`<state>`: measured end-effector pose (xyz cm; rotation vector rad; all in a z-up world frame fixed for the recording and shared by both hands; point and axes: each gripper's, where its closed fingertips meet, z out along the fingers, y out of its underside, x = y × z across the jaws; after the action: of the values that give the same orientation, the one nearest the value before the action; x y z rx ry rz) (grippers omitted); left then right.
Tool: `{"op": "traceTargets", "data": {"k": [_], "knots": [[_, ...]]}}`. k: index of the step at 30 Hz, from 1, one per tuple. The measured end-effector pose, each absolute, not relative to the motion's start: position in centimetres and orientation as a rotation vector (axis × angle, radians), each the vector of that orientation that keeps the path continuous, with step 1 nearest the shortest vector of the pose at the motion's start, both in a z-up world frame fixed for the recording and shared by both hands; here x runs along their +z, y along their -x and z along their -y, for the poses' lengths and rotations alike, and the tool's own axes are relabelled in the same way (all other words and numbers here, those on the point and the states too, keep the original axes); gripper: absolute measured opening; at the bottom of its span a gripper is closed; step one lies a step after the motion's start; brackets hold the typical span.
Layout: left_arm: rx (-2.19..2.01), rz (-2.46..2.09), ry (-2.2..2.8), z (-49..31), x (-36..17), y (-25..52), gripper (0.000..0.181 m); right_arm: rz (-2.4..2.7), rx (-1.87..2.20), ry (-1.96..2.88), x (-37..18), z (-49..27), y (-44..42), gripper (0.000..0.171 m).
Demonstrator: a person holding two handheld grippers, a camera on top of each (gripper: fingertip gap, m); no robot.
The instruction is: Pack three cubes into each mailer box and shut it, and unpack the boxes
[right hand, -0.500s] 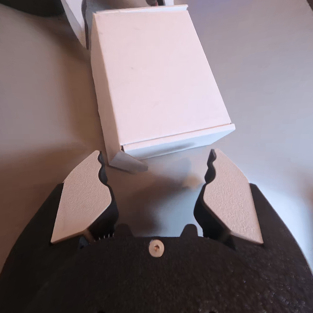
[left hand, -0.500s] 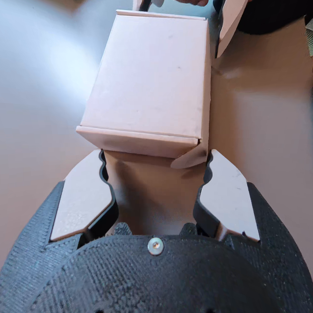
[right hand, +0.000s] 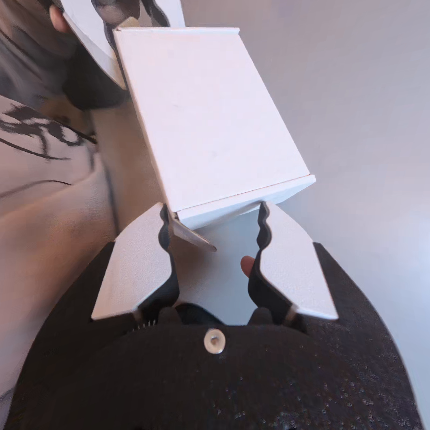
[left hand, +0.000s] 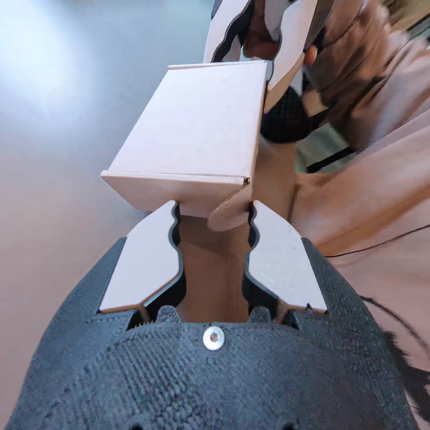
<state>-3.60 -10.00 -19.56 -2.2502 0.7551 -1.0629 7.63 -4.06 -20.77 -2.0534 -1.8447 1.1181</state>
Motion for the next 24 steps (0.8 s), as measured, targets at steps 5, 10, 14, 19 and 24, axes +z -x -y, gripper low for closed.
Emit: {"op": "traceTargets", "data": {"k": [5,10,14,19,24], "knots": [[-1.408,-0.529,2.362,8.7,-18.5,3.6,0.053,1.884,1.287,2.356,-20.0,3.4,-8.2,0.069],[-1.397,-0.472,2.367,5.9,-18.6,4.6,0.060,1.848,1.269,2.391,-19.7,0.0,-6.9,0.073],[-1.281,-0.421,2.253,4.0,-17.5,6.9,0.055,1.689,1.361,2.225,-18.1,-2.4,-5.9,0.077],[-1.114,-0.439,2.105,3.5,-16.1,9.3,0.052,1.580,1.440,1.944,-15.4,-4.0,-6.4,0.064],[-1.013,-0.465,2.019,3.4,-15.8,9.8,0.045,1.605,1.375,1.799,-16.2,-4.0,-6.5,0.059]]}}
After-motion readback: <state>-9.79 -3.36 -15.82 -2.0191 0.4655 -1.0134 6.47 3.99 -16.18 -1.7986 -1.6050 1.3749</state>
